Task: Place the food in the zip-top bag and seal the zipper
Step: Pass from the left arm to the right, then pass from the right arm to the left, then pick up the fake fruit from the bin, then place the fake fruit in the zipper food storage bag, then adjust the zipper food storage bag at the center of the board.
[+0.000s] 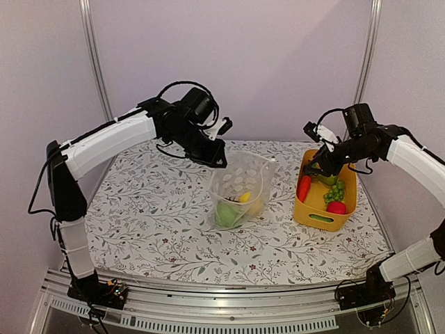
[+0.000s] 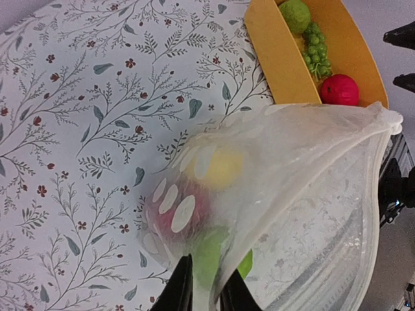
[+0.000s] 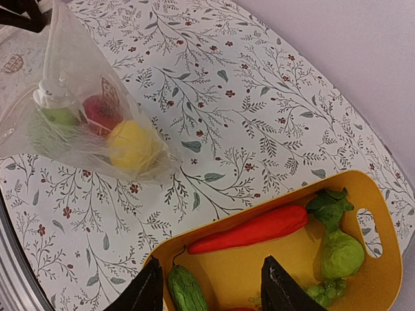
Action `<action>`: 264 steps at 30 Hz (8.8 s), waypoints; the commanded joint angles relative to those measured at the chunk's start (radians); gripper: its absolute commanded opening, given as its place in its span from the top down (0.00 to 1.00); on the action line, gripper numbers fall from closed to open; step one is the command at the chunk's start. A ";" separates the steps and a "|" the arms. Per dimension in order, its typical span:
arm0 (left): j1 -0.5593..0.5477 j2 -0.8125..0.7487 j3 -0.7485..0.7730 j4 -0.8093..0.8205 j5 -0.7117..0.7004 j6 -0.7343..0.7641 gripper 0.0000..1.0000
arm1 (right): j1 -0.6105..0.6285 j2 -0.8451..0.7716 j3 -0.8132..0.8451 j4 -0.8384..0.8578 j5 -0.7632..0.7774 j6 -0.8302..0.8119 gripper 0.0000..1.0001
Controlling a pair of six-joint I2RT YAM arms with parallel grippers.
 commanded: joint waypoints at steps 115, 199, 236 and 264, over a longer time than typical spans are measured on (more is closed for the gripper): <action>0.068 -0.339 -0.549 0.600 0.203 0.066 0.99 | -0.210 0.694 0.210 0.173 0.539 -0.006 0.26; 0.116 -0.076 -0.265 0.450 0.296 -0.091 0.95 | 0.564 0.248 0.316 -0.061 0.050 -0.172 0.15; 0.113 -0.178 -0.313 0.172 0.069 0.096 0.67 | 0.741 0.340 0.292 -0.044 0.386 -0.318 1.00; 0.109 -0.212 -0.347 0.350 0.139 0.135 1.00 | 0.181 0.038 0.266 -0.167 -0.148 -0.172 0.42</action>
